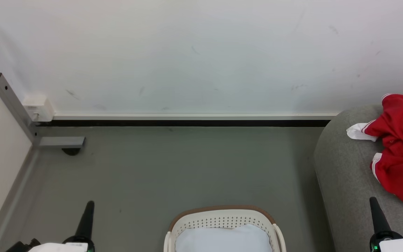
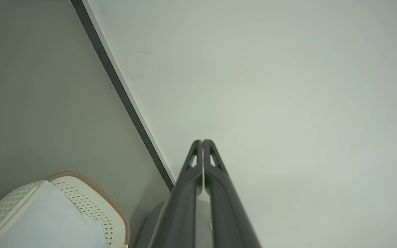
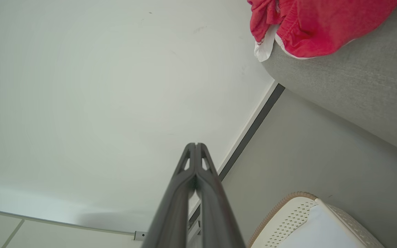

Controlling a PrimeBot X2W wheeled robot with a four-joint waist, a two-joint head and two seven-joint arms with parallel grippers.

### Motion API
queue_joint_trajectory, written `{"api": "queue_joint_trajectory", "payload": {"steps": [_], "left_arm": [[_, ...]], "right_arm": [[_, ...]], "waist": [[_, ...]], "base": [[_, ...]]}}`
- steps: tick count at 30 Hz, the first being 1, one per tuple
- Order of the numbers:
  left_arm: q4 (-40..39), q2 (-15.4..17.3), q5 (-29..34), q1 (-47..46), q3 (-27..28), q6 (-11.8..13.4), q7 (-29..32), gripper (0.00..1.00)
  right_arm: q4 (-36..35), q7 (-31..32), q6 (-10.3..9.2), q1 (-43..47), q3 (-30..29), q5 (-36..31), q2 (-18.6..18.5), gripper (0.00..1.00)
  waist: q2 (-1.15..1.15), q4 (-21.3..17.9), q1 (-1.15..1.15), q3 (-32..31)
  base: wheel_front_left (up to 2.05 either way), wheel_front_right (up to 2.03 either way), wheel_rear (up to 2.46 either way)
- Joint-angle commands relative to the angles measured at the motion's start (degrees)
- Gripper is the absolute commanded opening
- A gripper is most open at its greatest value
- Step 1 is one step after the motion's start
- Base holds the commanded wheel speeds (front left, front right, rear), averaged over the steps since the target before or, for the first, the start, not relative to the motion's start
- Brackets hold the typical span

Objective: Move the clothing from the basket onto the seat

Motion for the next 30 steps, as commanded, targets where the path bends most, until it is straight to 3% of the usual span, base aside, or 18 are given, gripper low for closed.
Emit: {"api": "queue_joint_trajectory", "payload": {"steps": [1, 30], "left_arm": [[-0.40, 0.08, -1.44, -1.06, 0.31, -0.26, 0.52, 0.00], [-0.97, -0.33, -13.64, -2.53, 1.78, -0.65, 3.78, 0.00]], "right_arm": [[-0.76, 0.46, -0.08, -0.98, -0.35, 1.59, -0.64, 0.00], [-2.30, 3.73, -0.11, -1.69, -1.51, 14.53, -0.71, 0.00]], "waist": [[0.00, 0.08, 0.00, 0.05], [0.00, 1.28, 0.00, 0.85]], "base": [[0.00, 0.00, 0.00], [0.00, 0.00, 0.00]]}}
